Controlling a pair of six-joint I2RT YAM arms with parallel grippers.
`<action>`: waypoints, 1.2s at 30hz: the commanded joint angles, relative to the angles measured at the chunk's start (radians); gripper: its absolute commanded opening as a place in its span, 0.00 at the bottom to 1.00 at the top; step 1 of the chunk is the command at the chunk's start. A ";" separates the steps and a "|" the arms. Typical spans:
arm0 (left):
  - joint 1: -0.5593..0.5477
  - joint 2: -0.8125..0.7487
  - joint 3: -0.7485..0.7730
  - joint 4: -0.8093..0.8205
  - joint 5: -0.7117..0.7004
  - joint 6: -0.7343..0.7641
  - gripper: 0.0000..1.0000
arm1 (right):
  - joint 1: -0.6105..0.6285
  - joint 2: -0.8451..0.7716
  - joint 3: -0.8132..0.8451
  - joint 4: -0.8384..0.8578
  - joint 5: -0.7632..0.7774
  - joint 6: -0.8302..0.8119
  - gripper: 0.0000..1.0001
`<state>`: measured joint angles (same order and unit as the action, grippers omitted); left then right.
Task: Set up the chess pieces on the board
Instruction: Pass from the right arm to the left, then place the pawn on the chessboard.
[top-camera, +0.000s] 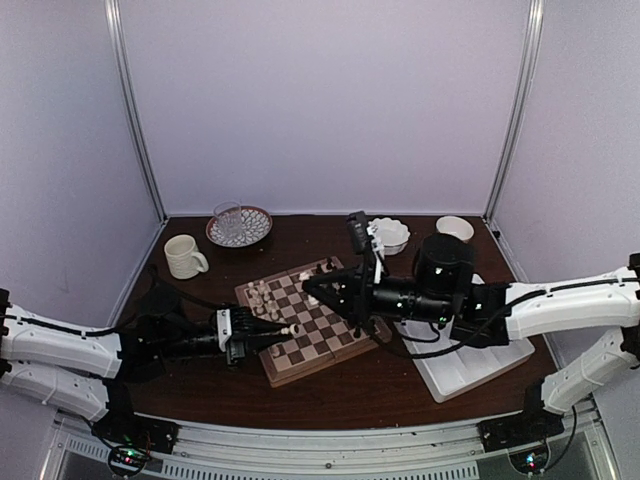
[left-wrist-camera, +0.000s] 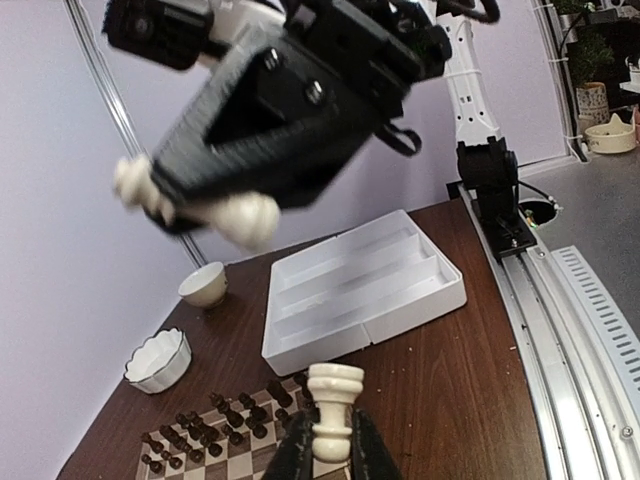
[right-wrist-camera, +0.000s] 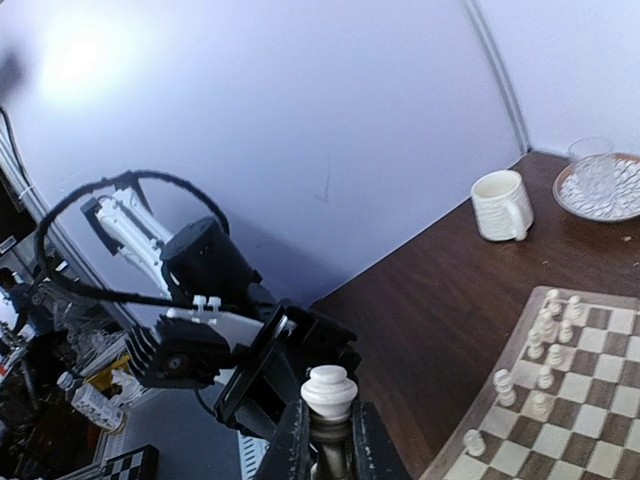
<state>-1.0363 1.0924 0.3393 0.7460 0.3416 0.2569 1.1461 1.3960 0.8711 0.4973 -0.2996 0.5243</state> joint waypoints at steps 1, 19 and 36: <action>-0.005 0.029 0.055 -0.088 -0.026 0.027 0.11 | -0.061 -0.156 -0.013 -0.193 0.177 -0.120 0.00; -0.005 0.229 0.529 -0.957 -0.284 0.019 0.12 | -0.351 -0.538 -0.274 -0.461 0.577 -0.379 0.00; -0.045 0.788 1.225 -1.806 -0.578 -0.011 0.06 | -0.359 -0.556 -0.408 -0.336 0.721 -0.376 0.00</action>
<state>-1.0462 1.7947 1.4445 -0.8036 -0.1265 0.2405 0.7929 0.8761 0.4831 0.1356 0.3573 0.1524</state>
